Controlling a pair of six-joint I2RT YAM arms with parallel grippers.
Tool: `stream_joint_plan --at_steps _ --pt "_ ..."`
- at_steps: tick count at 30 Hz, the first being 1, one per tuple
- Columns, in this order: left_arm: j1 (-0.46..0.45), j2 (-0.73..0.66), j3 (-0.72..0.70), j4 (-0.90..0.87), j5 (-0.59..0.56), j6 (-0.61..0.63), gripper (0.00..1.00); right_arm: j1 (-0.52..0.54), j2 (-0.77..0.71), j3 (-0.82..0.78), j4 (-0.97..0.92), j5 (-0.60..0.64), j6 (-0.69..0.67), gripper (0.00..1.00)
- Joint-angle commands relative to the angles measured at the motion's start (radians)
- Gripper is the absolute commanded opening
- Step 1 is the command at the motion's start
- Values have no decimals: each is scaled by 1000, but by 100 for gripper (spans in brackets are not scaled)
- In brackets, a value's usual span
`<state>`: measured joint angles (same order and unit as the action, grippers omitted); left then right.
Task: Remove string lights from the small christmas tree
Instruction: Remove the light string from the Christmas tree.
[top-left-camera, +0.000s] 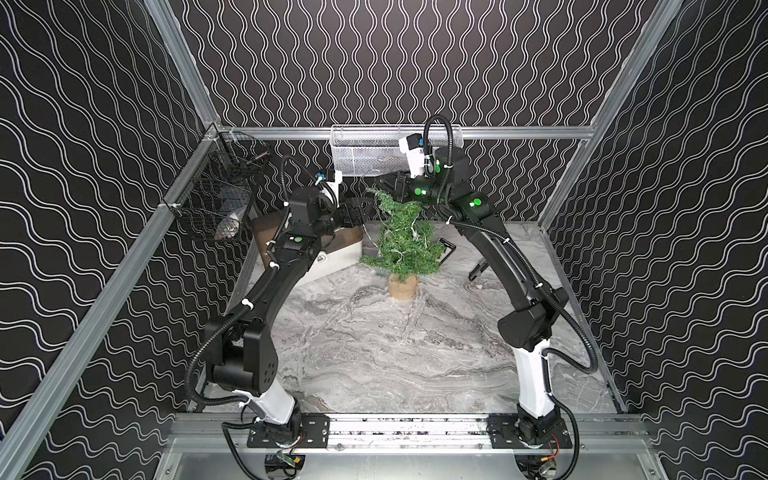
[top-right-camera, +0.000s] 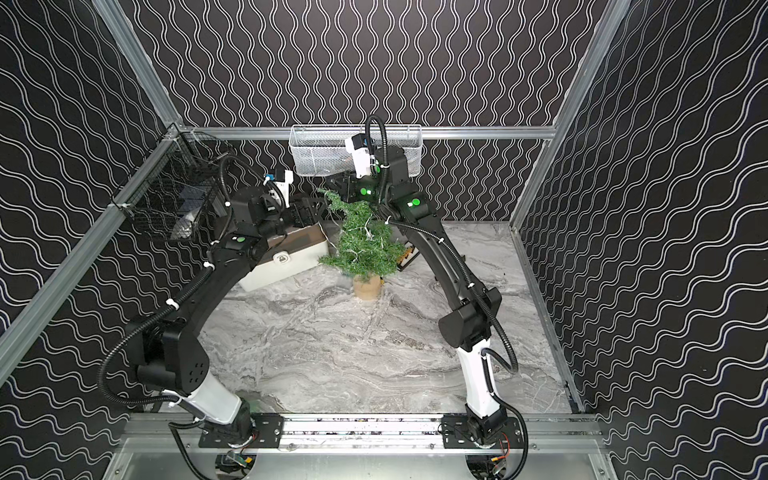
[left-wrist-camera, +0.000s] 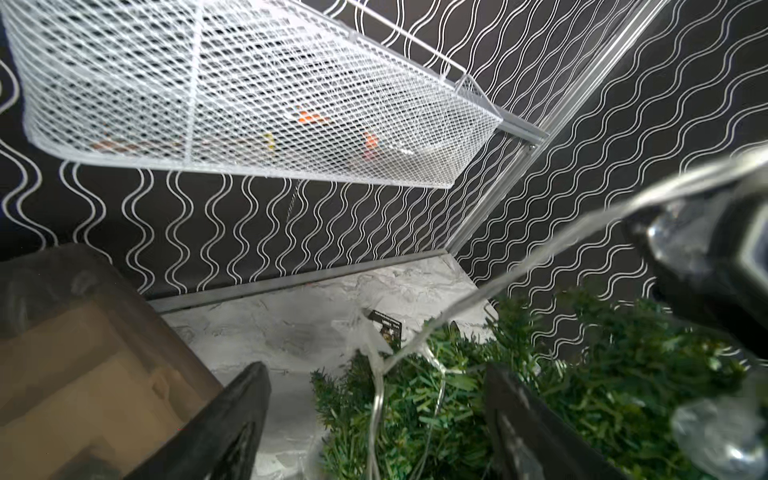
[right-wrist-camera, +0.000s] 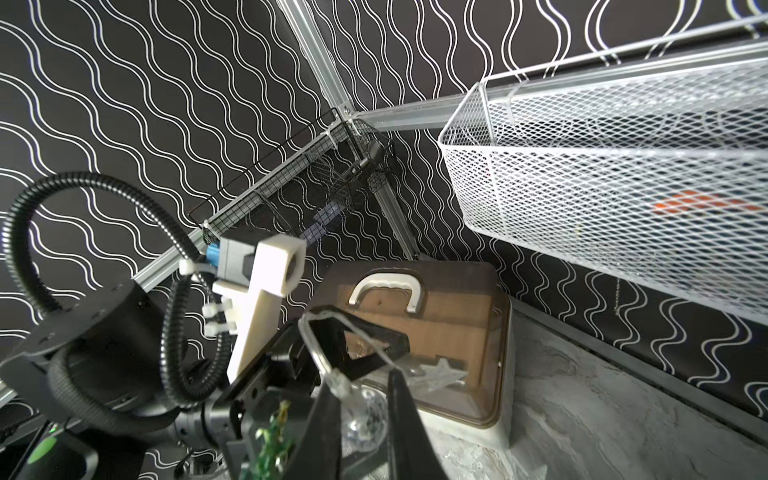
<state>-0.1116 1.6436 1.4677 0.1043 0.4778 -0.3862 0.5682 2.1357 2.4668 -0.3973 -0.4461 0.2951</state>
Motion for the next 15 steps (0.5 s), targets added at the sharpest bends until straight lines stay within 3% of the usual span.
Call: stream_joint_plan --at_steps 1,8,11,15 --pt "3 24 5 26 39 1 82 2 -30 -30 49 -23 2 0" --pt "3 54 -46 107 65 -62 79 2 -53 -61 80 -46 17 0" --pt "3 65 -43 119 77 -67 73 2 -51 -63 78 -43 10 0" --pt "3 77 -26 97 86 -52 45 2 -40 -51 72 -30 1 0"
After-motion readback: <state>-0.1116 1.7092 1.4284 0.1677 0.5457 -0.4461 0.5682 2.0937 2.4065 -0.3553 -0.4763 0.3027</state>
